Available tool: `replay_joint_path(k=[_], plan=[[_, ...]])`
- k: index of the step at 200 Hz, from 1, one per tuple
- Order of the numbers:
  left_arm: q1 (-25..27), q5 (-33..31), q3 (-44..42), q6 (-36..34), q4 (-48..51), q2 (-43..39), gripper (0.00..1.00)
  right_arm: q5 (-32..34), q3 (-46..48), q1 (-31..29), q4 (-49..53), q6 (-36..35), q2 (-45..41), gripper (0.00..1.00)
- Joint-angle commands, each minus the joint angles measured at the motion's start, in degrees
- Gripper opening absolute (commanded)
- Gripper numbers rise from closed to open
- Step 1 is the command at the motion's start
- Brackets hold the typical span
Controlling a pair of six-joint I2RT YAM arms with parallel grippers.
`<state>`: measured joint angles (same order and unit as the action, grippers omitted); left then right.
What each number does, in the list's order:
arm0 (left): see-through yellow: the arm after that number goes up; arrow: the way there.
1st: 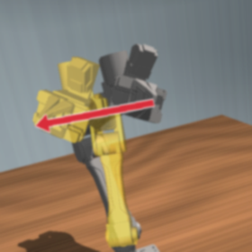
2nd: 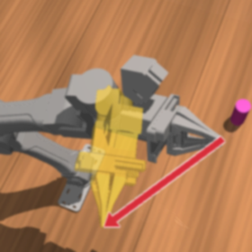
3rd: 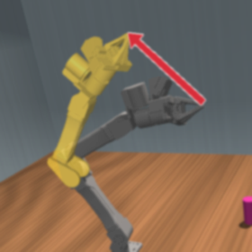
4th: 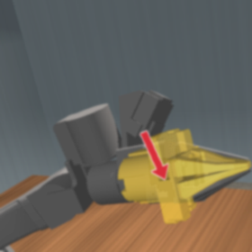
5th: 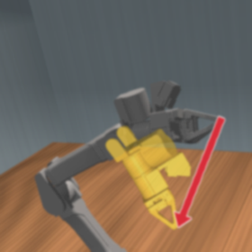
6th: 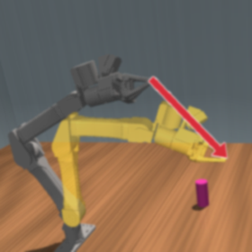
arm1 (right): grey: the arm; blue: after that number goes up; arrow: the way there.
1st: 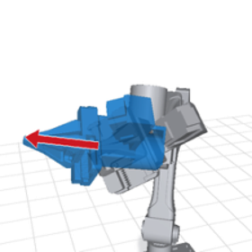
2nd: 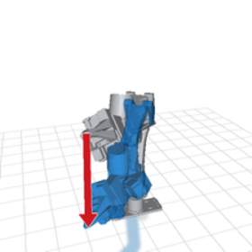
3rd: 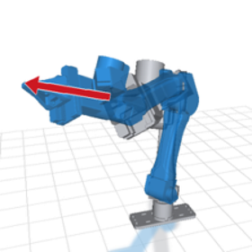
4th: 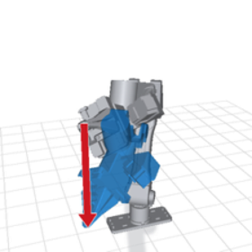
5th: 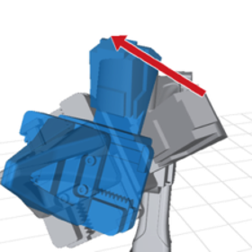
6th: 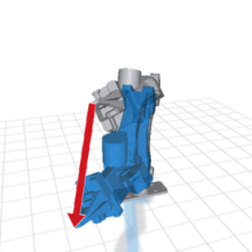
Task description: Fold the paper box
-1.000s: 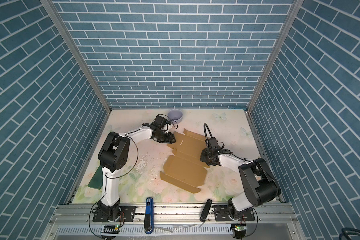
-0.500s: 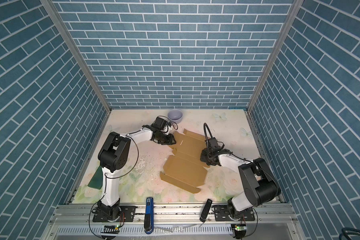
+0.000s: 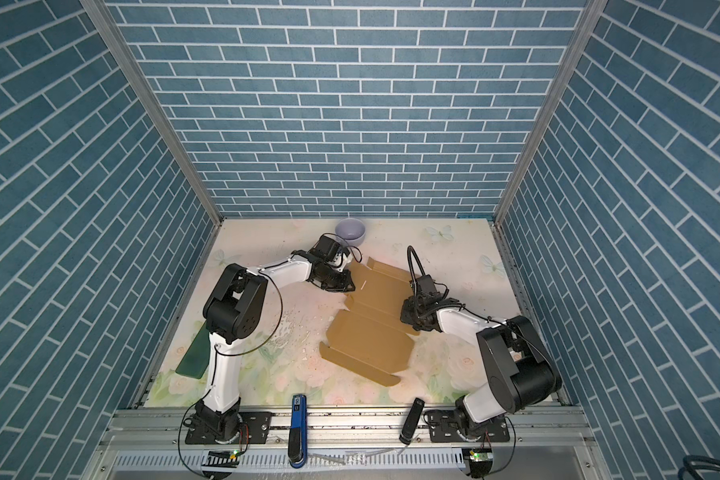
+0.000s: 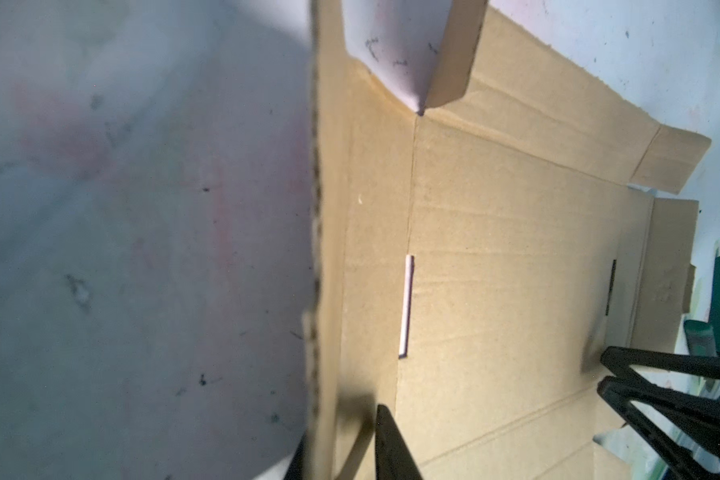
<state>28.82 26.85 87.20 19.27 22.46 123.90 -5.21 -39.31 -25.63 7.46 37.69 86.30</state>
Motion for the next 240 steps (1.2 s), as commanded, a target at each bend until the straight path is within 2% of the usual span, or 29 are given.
replay_joint_path(k=[1,110,178,240], plan=[[0.32,-0.88,0.74,-0.24,1.14,0.99,0.18,1.22,1.69,-0.28,1.56,1.33,1.11,0.38],[0.32,-2.53,-11.91,2.68,-12.6,-6.78,0.02,2.92,-0.33,-0.25,5.92,0.63,-3.53,0.4],[0.37,-6.48,-30.31,6.01,-29.43,-18.73,0.0,4.22,-5.16,-0.29,13.34,0.28,-12.01,0.46],[1.61,-13.35,-43.26,8.92,-45.66,-26.52,0.0,3.99,-11.44,-0.3,14.94,3.04,-13.13,0.48]])
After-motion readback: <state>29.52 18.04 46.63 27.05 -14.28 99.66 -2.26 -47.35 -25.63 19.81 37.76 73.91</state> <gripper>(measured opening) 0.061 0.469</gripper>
